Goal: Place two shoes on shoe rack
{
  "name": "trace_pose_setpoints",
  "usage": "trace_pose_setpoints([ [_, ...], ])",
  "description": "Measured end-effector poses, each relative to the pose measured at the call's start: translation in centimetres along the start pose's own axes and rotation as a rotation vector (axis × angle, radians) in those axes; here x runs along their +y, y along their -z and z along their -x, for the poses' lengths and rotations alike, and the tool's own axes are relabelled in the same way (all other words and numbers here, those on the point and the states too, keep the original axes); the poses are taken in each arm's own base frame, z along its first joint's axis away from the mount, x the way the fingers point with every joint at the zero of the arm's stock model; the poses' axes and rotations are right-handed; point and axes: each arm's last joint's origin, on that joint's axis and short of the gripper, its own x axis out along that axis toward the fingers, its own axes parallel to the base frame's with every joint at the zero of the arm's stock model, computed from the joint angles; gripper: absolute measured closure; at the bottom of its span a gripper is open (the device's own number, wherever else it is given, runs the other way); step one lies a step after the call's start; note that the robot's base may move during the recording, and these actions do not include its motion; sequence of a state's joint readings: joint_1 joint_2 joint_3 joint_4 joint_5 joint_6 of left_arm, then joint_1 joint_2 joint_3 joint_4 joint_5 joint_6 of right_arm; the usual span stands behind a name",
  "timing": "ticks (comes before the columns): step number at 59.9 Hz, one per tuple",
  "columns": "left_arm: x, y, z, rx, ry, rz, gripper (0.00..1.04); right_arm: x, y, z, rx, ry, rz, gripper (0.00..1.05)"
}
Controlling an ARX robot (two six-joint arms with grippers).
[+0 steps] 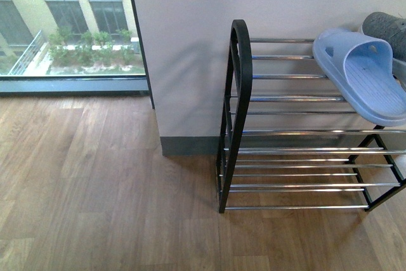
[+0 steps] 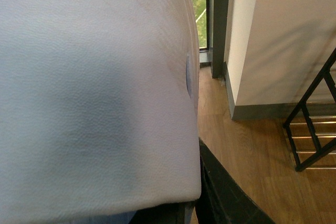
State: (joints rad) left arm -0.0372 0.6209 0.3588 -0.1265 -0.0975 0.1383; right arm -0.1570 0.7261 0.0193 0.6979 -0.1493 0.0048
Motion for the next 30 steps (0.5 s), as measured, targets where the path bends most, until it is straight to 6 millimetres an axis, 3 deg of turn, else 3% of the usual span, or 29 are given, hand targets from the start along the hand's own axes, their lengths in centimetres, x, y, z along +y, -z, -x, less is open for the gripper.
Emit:
trace_pose_setpoints([
  [30, 0.0, 0.0, 0.0, 0.0, 0.0, 0.0, 1.03, 1.8, -0.7, 1.8, -0.026, -0.005, 0.003, 1.03],
])
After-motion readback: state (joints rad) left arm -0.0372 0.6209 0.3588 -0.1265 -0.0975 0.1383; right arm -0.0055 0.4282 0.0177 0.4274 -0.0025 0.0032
